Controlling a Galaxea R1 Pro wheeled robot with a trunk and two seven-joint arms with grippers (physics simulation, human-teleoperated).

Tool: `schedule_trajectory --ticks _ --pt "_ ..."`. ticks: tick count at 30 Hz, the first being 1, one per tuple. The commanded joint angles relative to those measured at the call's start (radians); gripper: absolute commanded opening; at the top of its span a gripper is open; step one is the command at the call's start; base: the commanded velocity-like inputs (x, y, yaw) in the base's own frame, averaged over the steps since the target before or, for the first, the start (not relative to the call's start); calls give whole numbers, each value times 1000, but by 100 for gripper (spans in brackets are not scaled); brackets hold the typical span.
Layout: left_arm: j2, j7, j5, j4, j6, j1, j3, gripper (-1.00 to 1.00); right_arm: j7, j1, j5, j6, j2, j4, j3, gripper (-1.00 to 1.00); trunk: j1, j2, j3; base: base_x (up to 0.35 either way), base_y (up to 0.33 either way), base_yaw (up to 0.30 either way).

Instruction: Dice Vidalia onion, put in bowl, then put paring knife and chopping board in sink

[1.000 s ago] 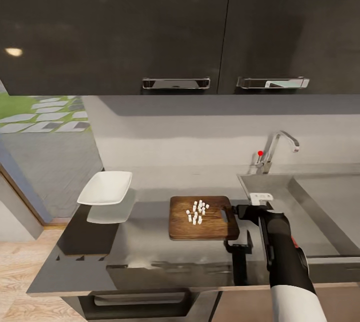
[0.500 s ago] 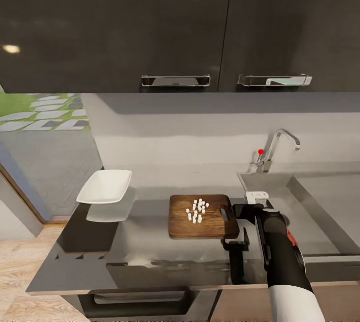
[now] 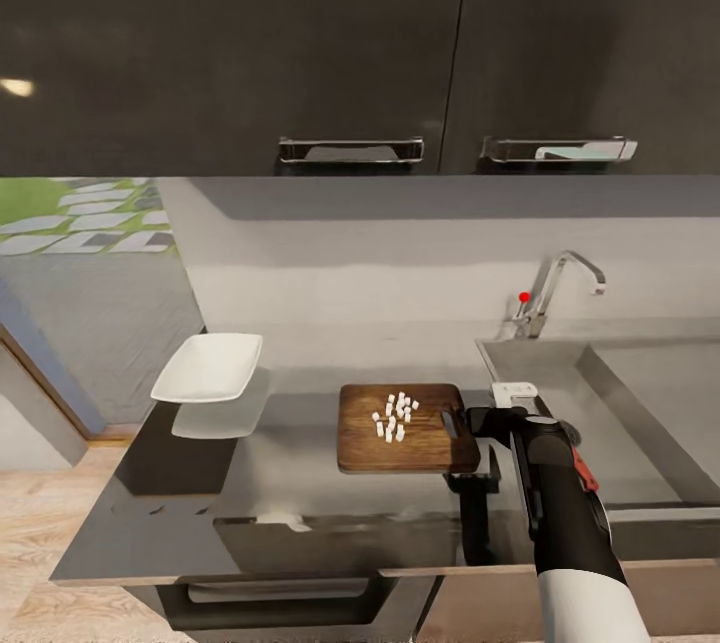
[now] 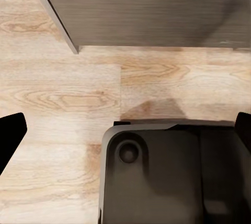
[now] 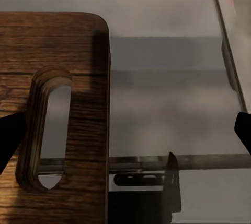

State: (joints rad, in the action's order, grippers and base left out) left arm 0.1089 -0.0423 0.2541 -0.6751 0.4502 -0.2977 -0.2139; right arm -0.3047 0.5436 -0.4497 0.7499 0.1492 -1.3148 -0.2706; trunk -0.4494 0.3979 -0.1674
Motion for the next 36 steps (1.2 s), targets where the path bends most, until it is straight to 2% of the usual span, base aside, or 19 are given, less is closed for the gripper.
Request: schedule_trajectory --ticks 1,30,36 --pt "2 -5 9 -1 2 0 -7 100 -10 1 -10 3 1 -1 -2 100 -1 2 -4 0 0 0" --pt "2 -4 8 -1 2 0 -7 100 -10 1 -11 3 1 -1 -2 100 -1 2 -49 30 -12 0" --pt "2 -4 8 -1 2 0 -7 100 -10 1 -11 2 1 -1 -2 100 -1 2 -58 200 -1 0"
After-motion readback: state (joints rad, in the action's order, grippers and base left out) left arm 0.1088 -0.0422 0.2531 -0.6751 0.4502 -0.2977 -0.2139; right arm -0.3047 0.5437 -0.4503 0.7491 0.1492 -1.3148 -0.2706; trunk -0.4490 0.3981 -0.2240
